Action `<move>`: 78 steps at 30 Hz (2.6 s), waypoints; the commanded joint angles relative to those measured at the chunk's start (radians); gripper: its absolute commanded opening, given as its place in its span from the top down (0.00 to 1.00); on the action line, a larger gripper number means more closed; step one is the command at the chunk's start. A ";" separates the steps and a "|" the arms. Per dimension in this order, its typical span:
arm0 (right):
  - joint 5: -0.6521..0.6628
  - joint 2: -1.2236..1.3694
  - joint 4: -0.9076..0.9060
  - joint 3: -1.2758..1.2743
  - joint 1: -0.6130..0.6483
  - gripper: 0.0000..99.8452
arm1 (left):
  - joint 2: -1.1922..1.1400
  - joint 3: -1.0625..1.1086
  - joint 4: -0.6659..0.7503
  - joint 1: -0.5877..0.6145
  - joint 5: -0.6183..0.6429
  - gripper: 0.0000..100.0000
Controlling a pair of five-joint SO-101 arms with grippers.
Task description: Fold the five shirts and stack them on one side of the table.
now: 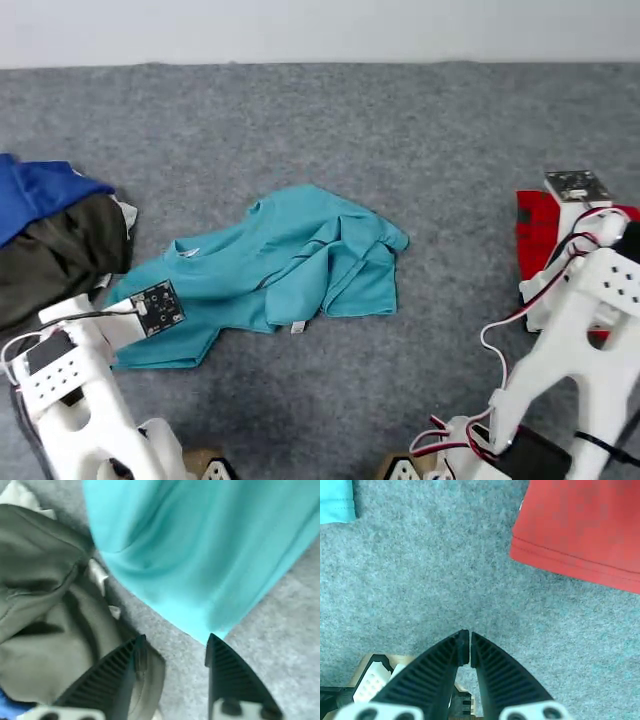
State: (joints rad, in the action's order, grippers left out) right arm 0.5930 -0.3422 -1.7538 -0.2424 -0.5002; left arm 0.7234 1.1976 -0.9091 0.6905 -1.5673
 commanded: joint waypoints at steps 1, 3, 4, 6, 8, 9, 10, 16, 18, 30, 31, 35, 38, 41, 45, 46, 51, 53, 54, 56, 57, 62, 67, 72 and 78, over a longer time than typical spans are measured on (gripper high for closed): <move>-0.009 -0.033 -0.041 0.005 0.012 0.99 | 0.017 -0.062 -0.083 0.003 -0.014 0.80; -0.009 -0.033 -0.041 0.005 0.012 0.99 | 0.014 -0.079 -0.115 -0.005 -0.014 0.80; -0.009 -0.033 -0.041 0.005 0.013 0.99 | 0.002 -0.087 -0.126 -0.014 -0.014 0.80; -0.009 -0.033 -0.042 0.005 0.033 0.99 | -0.043 -0.119 -0.137 -0.020 -0.011 0.80; -0.009 -0.033 -0.042 0.005 0.058 0.99 | -0.115 -0.186 -0.166 -0.021 0.023 0.80; -0.009 -0.033 -0.042 0.005 0.070 0.99 | -0.160 -0.232 -0.201 -0.023 0.038 0.80; -0.009 -0.033 -0.042 0.005 0.082 0.99 | -0.203 -0.288 -0.245 -0.023 0.048 0.80; -0.011 -0.033 -0.042 0.005 0.108 0.99 | -0.446 -0.532 -0.413 -0.018 0.057 0.80; -0.011 -0.033 -0.042 0.005 0.105 0.99 | -0.486 -0.549 -0.410 -0.018 0.057 0.80; -0.011 -0.033 -0.042 0.005 0.105 0.99 | -0.674 -0.503 -0.241 -0.011 0.057 0.80; -0.011 -0.033 -0.042 0.005 0.105 0.99 | -0.690 -0.506 -0.239 -0.012 0.057 0.80; -0.011 -0.033 -0.042 0.005 0.105 0.99 | -0.752 -0.506 -0.189 -0.012 0.057 0.80; -0.011 -0.033 -0.042 0.005 0.105 0.99 | -0.783 -0.499 -0.147 -0.012 0.086 0.83; -0.011 -0.033 -0.042 0.005 0.105 0.99 | -0.792 -0.504 -0.144 -0.038 0.112 0.91; -0.011 -0.044 -0.042 0.005 0.105 0.99 | -0.730 -0.506 -0.158 -0.083 0.183 0.99; -0.011 -0.044 -0.042 0.005 0.107 0.99 | -0.694 -0.506 -0.175 -0.091 0.209 0.99; -0.011 -0.044 -0.042 0.005 0.110 0.99 | -0.413 -0.506 -0.302 -0.150 0.318 0.99; -0.011 -0.044 -0.042 0.005 0.110 0.99 | -0.282 -0.506 -0.342 -0.175 0.361 0.99; -0.011 -0.044 -0.042 0.005 0.111 0.99 | -0.216 -0.506 -0.354 -0.186 0.387 0.99; -0.011 -0.044 -0.042 0.005 0.140 0.99 | -0.086 -0.506 -0.367 -0.203 0.454 0.99; -0.011 -0.044 -0.042 0.005 0.165 0.99 | -0.025 -0.506 -0.365 -0.209 0.499 0.99; -0.012 -0.031 -0.038 0.005 0.375 0.99 | 0.195 -0.507 -0.361 -0.209 0.689 0.99; -0.012 -0.016 0.030 0.005 0.584 0.99 | 0.232 -0.503 -0.387 -0.127 0.848 0.99; -0.012 0.133 0.077 0.008 0.711 0.99 | 0.153 -0.495 -0.425 -0.017 0.865 0.99; -0.014 0.326 0.151 0.012 0.822 0.99 | 0.014 -0.447 -0.318 0.187 0.865 0.99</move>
State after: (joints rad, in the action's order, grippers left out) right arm 0.5915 -0.0629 -1.6433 -0.2424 0.2808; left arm 0.7833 0.7541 -1.2881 0.7856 -0.7112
